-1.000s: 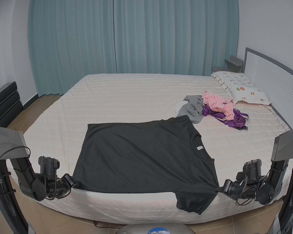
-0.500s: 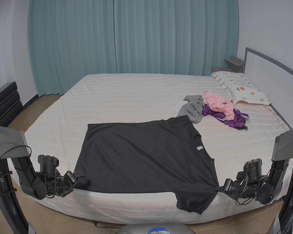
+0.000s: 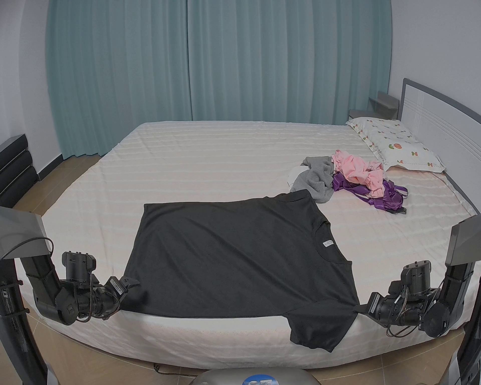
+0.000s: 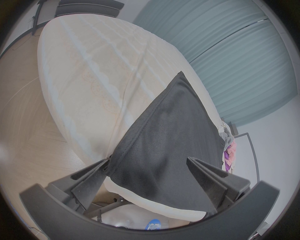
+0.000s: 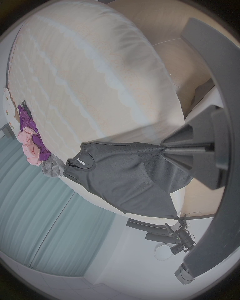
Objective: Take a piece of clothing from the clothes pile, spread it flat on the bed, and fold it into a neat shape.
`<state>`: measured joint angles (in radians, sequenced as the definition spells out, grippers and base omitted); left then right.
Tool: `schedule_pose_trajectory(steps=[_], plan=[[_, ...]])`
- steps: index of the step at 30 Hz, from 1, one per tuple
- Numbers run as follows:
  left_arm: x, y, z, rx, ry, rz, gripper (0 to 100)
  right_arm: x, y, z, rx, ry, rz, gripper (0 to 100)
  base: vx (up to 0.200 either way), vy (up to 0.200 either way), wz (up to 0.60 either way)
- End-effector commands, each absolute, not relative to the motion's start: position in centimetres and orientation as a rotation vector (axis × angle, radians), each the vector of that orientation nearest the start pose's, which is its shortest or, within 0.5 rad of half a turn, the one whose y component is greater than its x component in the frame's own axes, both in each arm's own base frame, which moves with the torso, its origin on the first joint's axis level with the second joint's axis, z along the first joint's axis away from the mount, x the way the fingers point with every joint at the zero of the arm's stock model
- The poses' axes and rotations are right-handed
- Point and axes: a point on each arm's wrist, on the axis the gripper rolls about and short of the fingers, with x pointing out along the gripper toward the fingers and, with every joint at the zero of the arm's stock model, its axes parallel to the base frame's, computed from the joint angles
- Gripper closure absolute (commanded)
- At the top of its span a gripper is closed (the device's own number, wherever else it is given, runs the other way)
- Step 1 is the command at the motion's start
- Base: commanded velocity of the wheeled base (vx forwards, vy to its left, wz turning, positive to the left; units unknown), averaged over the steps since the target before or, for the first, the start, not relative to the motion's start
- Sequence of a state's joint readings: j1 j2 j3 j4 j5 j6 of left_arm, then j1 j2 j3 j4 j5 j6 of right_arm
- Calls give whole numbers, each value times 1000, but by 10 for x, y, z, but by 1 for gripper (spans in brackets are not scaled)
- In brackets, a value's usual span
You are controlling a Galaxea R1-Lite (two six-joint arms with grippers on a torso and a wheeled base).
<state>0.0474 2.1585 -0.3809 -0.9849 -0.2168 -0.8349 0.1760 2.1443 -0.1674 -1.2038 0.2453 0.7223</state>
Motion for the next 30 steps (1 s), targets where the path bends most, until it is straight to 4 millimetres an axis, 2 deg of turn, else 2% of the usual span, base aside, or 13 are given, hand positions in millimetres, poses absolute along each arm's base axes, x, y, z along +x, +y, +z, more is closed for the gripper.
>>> schedule_pose_trajectory(steps=[1, 23, 24, 30], plan=[[278, 9, -13, -894, 814, 187, 0, 231, 47, -10, 702, 891, 101, 100, 0, 0, 0], [280, 11, -18, -869, 799, 260, 0, 231, 47, -9, 701, 887, 104, 100, 0, 0, 0], [280, 11, -18, -870, 797, 261, 100, 231, 47, -9, 701, 885, 105, 100, 0, 0, 0], [277, 14, -16, -901, 797, 287, 100, 231, 47, -8, 701, 887, 104, 100, 0, 0, 0]])
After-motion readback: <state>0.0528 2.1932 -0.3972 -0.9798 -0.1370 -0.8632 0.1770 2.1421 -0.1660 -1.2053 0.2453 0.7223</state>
